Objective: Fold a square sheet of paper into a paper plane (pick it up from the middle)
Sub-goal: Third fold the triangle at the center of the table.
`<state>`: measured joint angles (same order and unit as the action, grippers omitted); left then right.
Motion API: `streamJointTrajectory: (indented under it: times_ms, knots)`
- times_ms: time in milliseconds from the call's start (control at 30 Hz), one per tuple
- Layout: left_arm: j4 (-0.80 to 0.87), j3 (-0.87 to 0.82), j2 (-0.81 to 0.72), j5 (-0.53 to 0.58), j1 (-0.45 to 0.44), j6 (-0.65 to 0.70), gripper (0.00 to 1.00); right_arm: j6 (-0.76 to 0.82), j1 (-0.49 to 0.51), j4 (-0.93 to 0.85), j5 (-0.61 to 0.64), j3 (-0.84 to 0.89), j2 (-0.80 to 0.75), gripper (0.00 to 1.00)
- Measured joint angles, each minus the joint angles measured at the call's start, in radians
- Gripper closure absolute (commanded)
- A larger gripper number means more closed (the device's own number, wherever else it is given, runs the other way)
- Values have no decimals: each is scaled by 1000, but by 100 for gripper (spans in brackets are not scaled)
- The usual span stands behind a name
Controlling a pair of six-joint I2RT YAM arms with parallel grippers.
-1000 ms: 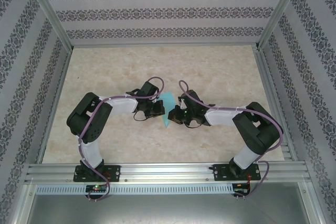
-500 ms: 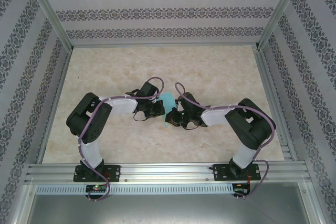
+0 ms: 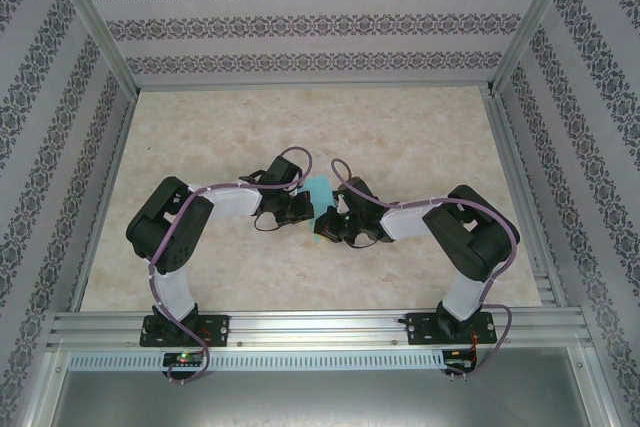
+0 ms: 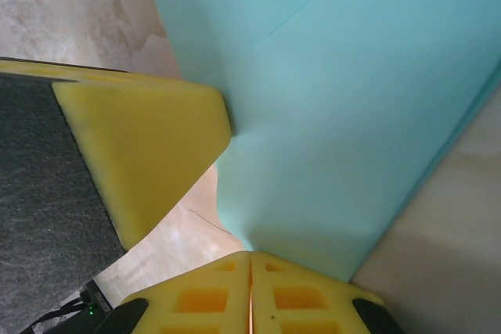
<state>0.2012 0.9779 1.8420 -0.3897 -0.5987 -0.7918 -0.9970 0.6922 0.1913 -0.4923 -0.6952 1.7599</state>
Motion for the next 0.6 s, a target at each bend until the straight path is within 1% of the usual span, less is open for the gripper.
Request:
streamJointTrajectory:
  times_ms: [167, 433, 600]
  knots:
    - [2, 1, -2, 0, 0, 1, 100, 4, 0, -4, 1, 0, 0, 91]
    - [58, 16, -38, 43, -2, 31, 88, 4, 2, -8, 4, -1, 0, 91]
    - [58, 20, -84, 37, -2, 43, 86, 9, 2, -14, 4, -3, 0, 91]
